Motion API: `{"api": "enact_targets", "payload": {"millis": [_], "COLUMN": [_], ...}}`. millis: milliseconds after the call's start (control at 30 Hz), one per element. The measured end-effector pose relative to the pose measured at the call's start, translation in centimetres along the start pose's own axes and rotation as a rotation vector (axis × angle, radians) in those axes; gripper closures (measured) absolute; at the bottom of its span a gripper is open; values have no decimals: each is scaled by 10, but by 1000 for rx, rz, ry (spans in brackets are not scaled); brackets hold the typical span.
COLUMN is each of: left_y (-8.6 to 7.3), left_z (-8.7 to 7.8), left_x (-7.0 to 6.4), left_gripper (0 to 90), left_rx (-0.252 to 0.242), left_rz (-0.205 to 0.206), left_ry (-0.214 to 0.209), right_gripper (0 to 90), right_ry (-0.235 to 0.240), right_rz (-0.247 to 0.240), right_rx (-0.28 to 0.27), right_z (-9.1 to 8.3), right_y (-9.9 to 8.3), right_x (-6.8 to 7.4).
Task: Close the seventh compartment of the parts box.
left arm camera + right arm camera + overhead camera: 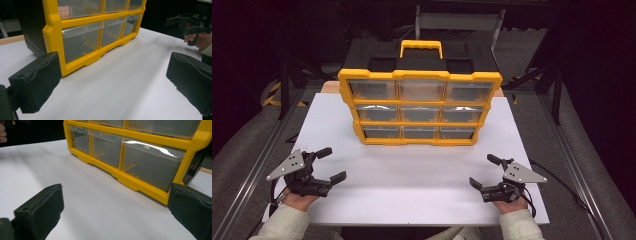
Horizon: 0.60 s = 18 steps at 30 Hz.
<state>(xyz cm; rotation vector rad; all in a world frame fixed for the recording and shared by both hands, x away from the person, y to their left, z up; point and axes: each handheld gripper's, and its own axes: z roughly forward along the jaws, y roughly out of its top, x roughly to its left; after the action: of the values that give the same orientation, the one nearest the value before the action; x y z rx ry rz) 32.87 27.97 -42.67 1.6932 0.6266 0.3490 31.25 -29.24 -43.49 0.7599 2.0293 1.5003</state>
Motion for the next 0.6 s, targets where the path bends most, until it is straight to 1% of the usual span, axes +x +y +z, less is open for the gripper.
{"api": "enact_targets", "payload": {"millis": [167, 200, 267, 367, 433, 500, 567, 600], "left_y": [-7, -12, -14, -21, -24, -29, -33, -33], "left_z": [-4, -6, -6, -7, -9, -10, -11, -11], "left_x": [1, 1, 1, 4, 4, 3, 3, 3], "left_gripper": [5, 5, 5, 4, 4, 4, 4, 4], "left_rx": [-10, -10, -5, -7, -9, -9, -3, -3], "left_rz": [-11, -15, -21, -46, -47, -49, -53, -53], "left_ry": [9, 16, 17, 36, 52, 85, 104, 104], "right_gripper": [11, 11, 11, 11, 11, 11, 9, 9], "right_ry": [-2, -4, -4, -8, -8, -8, -12, -12], "right_rz": [-1, -3, -3, -2, 1, 2, 2, 6], "right_rx": [3, 3, 0, 4, 1, 0, 0, -2], "right_z": [0, 0, 0, -1, 0, -1, -1, -1], "right_y": [-1, -1, -2, -3, -3, -4, -5, -6], "right_x": [-1, -1, -1, -1, -1, -2, -3, -3]}}
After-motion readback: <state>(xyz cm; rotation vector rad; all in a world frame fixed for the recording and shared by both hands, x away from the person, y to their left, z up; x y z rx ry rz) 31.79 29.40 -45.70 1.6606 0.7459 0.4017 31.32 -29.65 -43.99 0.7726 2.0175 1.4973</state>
